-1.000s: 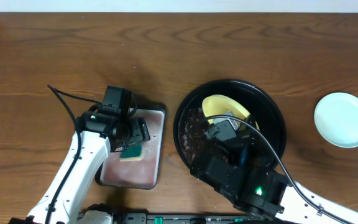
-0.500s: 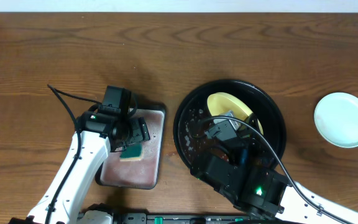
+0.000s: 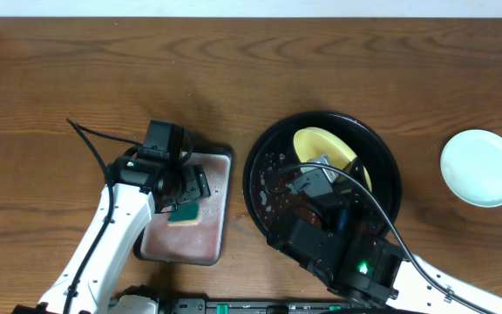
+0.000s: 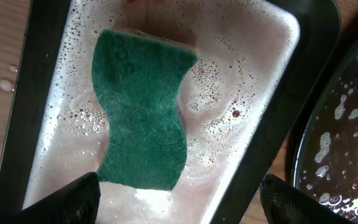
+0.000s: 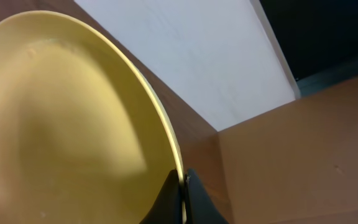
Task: Clean dirty plates on tray and stack at the side
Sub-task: 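Lift the yellow plate with the right gripper and tilt it upright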
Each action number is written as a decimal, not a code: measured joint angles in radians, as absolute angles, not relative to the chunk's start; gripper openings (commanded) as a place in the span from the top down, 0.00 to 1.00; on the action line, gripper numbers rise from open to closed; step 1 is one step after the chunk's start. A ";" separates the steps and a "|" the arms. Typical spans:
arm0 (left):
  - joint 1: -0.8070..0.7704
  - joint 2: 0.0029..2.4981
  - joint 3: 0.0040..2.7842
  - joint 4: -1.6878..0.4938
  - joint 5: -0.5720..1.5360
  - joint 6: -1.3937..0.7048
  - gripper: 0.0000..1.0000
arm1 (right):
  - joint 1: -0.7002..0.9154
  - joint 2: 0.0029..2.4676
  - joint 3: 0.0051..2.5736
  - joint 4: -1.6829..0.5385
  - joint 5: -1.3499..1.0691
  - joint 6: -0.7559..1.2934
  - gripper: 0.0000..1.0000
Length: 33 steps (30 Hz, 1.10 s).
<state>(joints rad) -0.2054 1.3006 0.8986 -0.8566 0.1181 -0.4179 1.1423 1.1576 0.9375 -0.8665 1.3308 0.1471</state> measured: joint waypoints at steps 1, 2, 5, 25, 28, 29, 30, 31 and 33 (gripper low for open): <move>-0.205 1.301 0.899 -0.857 0.118 -0.418 0.17 | 1.142 1.158 0.937 -0.867 1.335 0.147 0.99; -0.205 1.301 0.898 -0.857 0.118 -0.418 0.17 | 1.142 1.158 0.937 -0.867 1.336 0.147 0.99; -0.205 1.301 0.899 -0.857 0.118 -0.418 0.17 | 1.142 1.158 0.937 -0.867 1.340 0.144 0.99; -0.205 1.301 0.898 -0.857 0.118 -0.418 0.17 | 1.142 1.158 0.937 -0.867 1.343 0.144 0.99; -0.205 1.301 0.898 -0.857 0.118 -0.418 0.17 | 1.142 1.158 0.937 -0.867 1.343 0.144 0.99; -0.205 1.301 0.899 -0.857 0.118 -0.418 0.17 | 1.142 1.158 0.937 -0.867 1.343 0.144 0.99; -0.205 1.301 0.898 -0.857 0.118 -0.418 0.17 | 1.142 1.158 0.937 -0.867 1.343 0.144 0.99; -0.205 1.301 0.899 -0.857 0.118 -0.418 0.17 | 1.142 1.158 0.937 -0.867 1.343 0.144 0.99; -0.205 1.301 0.898 -0.857 0.118 -0.418 0.17 | 1.142 1.158 0.937 -0.867 1.343 0.144 0.99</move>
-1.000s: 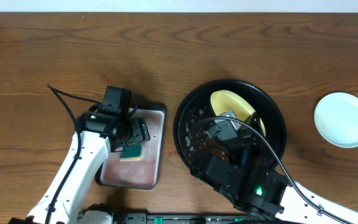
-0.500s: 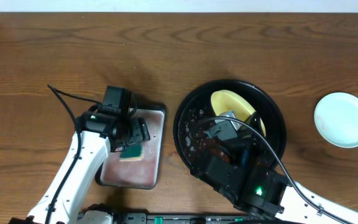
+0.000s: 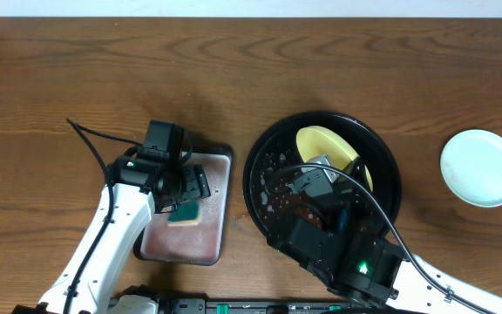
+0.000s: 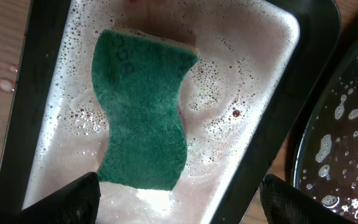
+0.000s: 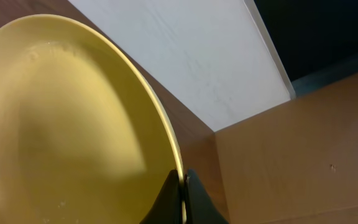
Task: Clean dirty plates on tray and stack at the side
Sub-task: 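Lift the yellow plate with the right gripper and tilt it upright, then carry the yellow plate right and stack it on the mint plates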
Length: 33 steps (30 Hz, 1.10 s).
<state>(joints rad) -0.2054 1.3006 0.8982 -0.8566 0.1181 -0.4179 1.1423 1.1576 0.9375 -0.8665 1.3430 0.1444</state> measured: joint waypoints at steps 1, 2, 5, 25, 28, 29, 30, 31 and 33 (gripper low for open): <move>-0.205 1.301 0.899 -0.857 0.118 -0.418 0.17 | 1.142 1.158 0.937 -0.867 1.343 0.144 0.99; -0.205 1.301 0.898 -0.857 0.118 -0.418 0.17 | 1.142 1.158 0.937 -0.867 1.343 0.144 0.99; -0.205 1.301 0.898 -0.857 0.118 -0.418 0.17 | 1.142 1.158 0.937 -0.867 1.343 0.144 0.99; -0.205 1.301 0.898 -0.857 0.118 -0.418 0.17 | 1.142 1.158 0.937 -0.867 1.343 0.144 0.99; -0.205 1.301 0.898 -0.857 0.118 -0.418 0.17 | 1.142 1.158 0.937 -0.866 1.343 0.144 0.99; -0.205 1.301 0.898 -0.857 0.118 -0.418 0.17 | 1.142 1.158 0.937 -0.863 1.343 0.145 0.99; -0.205 1.301 0.898 -0.857 0.118 -0.418 0.17 | 1.142 1.158 0.937 -0.860 1.343 0.147 0.99; -0.205 1.301 0.899 -0.857 0.118 -0.418 0.17 | 1.140 1.158 0.937 -0.858 1.342 0.157 0.99; -0.205 1.301 0.898 -0.857 0.118 -0.418 0.17 | 1.129 1.158 0.937 -0.855 1.322 0.194 0.99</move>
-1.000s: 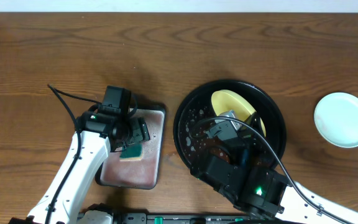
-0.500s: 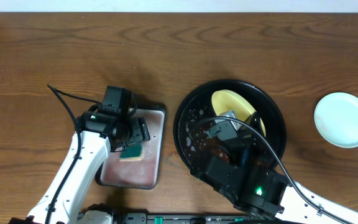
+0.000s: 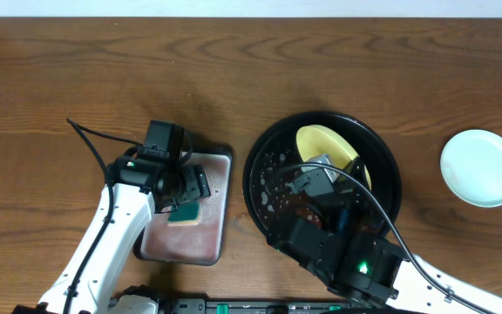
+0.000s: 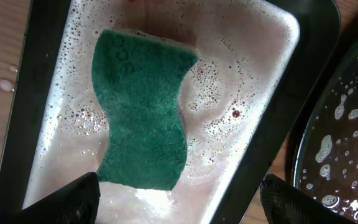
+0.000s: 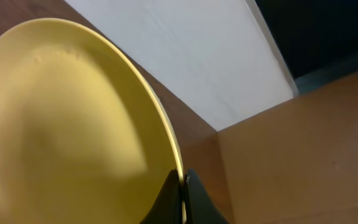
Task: Clean dirty plates on tray and stack at the side
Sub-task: 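Carry the yellow plate right and stack it on the mint plates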
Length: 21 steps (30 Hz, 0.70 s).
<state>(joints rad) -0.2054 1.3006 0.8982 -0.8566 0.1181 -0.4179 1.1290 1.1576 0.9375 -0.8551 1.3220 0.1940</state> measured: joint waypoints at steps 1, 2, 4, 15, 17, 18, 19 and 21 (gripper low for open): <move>-0.205 1.301 0.898 -0.857 0.118 -0.418 0.17 | 1.112 1.158 0.937 -0.855 1.300 0.219 0.99; -0.205 1.301 0.899 -0.857 0.118 -0.418 0.17 | 1.080 1.158 0.937 -0.852 1.263 0.247 0.99; -0.205 1.301 0.898 -0.857 0.118 -0.418 0.17 | 0.975 1.158 0.937 -0.844 1.150 0.298 0.99; -0.205 1.301 0.899 -0.857 0.118 -0.418 0.17 | 0.162 1.126 0.938 -0.769 0.250 0.375 0.99; -0.205 1.301 0.899 -0.857 0.118 -0.418 0.17 | -0.006 1.124 0.939 -0.759 0.115 0.375 0.99; -0.205 1.301 0.898 -0.857 0.118 -0.418 0.17 | -0.084 1.126 0.939 -0.753 0.056 0.375 0.99; -0.205 1.301 0.898 -0.857 0.118 -0.418 0.17 | -0.171 1.132 0.939 -0.751 0.010 0.376 0.99; -0.205 1.301 0.899 -0.857 0.118 -0.418 0.17 | -0.324 1.155 0.940 -0.743 -0.045 0.376 0.99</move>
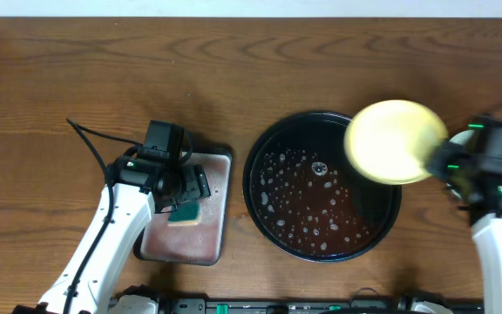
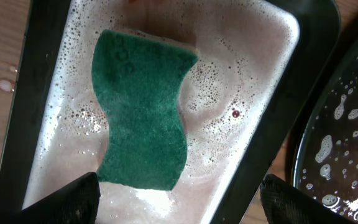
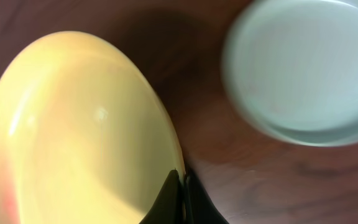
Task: Clean dirty plates on tray and stack at the side
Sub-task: 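Carry the yellow plate right and stack it on the mint plates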
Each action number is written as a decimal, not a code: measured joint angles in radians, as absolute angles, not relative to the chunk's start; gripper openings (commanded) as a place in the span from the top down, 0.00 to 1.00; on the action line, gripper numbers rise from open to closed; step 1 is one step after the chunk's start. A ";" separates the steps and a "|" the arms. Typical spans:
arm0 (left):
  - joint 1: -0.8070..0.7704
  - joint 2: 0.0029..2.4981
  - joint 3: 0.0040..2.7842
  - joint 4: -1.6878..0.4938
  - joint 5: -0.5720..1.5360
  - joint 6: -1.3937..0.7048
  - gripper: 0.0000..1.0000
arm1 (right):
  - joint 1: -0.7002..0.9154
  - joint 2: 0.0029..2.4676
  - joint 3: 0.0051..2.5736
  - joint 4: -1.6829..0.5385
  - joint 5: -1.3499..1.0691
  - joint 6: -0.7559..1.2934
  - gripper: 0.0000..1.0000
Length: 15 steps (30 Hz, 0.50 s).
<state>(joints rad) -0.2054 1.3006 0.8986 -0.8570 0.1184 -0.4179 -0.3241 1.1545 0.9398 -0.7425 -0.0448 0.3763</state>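
My right gripper (image 3: 182, 186) is shut on the rim of the yellow plate (image 1: 395, 139), holding it in the air over the right rim of the round black tray (image 1: 303, 201). The tray holds only soapy water drops. In the right wrist view, the yellow plate (image 3: 73, 137) hangs just left of a pale plate (image 3: 303, 68) lying on the table. My left gripper (image 2: 179, 202) stands open above the green sponge (image 2: 143, 109), not touching it. The sponge lies in a rectangular tray (image 2: 278, 124) of foamy water.
The rectangular tray (image 1: 220, 235) sits just left of the round black tray. My right arm (image 1: 495, 174) covers most of the pale plate in the overhead view. Bare wooden table (image 1: 234, 70) stretches across the back.
My right gripper, still shut on the yellow plate, has moved from over the middle of the round tray to its right rim, beside the pale plate. The left arm and sponge have not moved.
At all three earlier moments my right gripper held the yellow plate tilted over the round black tray, and my left gripper hung open above the sponge in the foamy tray. Now the plate is at the tray's right edge, near the pale plate.
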 measured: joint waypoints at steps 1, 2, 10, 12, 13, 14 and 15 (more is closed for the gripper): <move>-0.205 1.301 0.899 -0.857 0.118 -0.418 0.17 | -0.391 1.172 0.940 -0.736 -0.064 0.377 0.99; -0.205 1.301 0.899 -0.857 0.118 -0.418 0.17 | -0.442 1.191 0.941 -0.727 -0.077 0.380 0.99; -0.205 1.301 0.899 -0.857 0.118 -0.418 0.17 | -0.743 1.403 0.941 -0.607 -0.131 0.440 0.99; -0.205 1.301 0.899 -0.857 0.119 -0.418 0.17 | -0.776 1.452 0.941 -0.587 -0.136 0.450 0.99; -0.205 1.301 0.898 -0.857 0.119 -0.418 0.17 | -0.788 1.473 0.941 -0.582 -0.138 0.455 0.99; -0.205 1.301 0.899 -0.857 0.119 -0.418 0.17 | -0.796 1.493 0.941 -0.582 -0.139 0.458 0.99; -0.205 1.301 0.899 -0.857 0.119 -0.418 0.17 | -0.801 1.511 0.941 -0.583 -0.138 0.460 0.99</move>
